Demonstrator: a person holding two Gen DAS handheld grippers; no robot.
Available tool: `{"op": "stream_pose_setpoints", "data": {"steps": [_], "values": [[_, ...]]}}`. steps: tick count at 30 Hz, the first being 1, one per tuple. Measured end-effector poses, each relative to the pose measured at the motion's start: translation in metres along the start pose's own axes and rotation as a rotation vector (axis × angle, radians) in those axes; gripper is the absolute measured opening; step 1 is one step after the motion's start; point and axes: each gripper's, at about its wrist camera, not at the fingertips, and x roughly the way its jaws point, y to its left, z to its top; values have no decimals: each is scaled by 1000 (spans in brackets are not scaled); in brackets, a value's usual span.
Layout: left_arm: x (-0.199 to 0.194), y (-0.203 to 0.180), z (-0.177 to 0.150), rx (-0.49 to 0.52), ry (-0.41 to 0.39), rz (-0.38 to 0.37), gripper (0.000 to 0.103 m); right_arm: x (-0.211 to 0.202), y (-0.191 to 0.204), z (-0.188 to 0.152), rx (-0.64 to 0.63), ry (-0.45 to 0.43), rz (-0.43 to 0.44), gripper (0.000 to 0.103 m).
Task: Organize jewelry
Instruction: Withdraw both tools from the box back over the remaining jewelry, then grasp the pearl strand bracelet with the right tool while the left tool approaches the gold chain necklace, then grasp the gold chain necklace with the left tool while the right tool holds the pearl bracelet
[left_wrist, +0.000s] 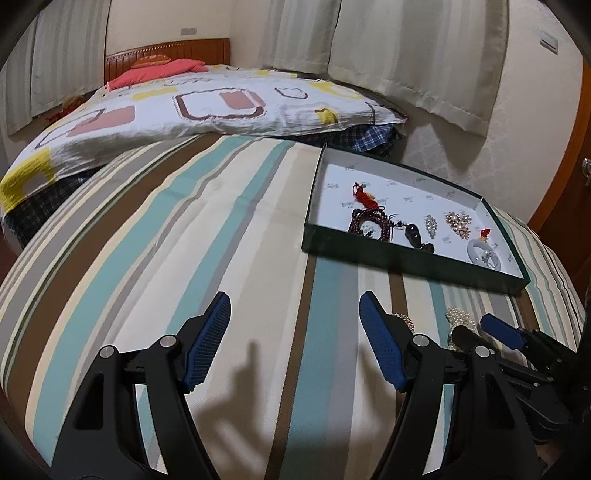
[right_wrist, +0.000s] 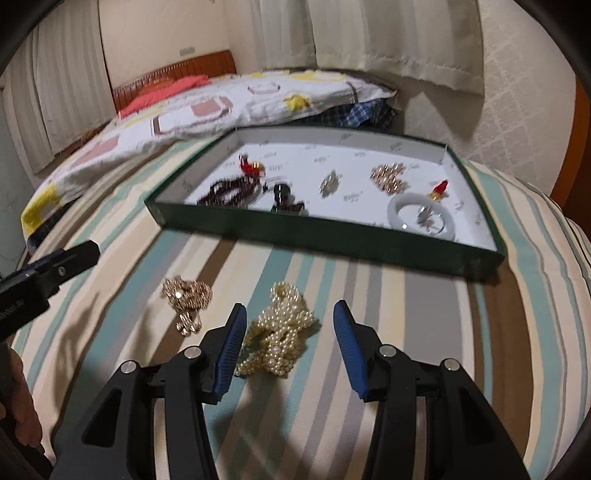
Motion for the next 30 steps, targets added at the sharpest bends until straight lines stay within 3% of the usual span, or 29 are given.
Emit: {"op": "stream_pose_setpoints", "data": {"steps": [4, 7, 10, 21, 30], "values": [[2, -8, -5, 20, 9, -12, 70, 2, -3, -3, 6, 25, 19, 46], [5, -19, -8, 41, 23, -26, 70, 1, -5, -4, 1, 27, 29, 28], [8, -28, -12, 57, 40, -43, 70, -1, -10, -5, 8, 27, 43, 21], [28, -62, -18, 111, 96, -89, 70, -26, -51, -5, 57, -27, -4, 20], [46, -76, -18, 136, 134, -74, 64, -30, -81, -8, 117, -39, -12, 20]]}}
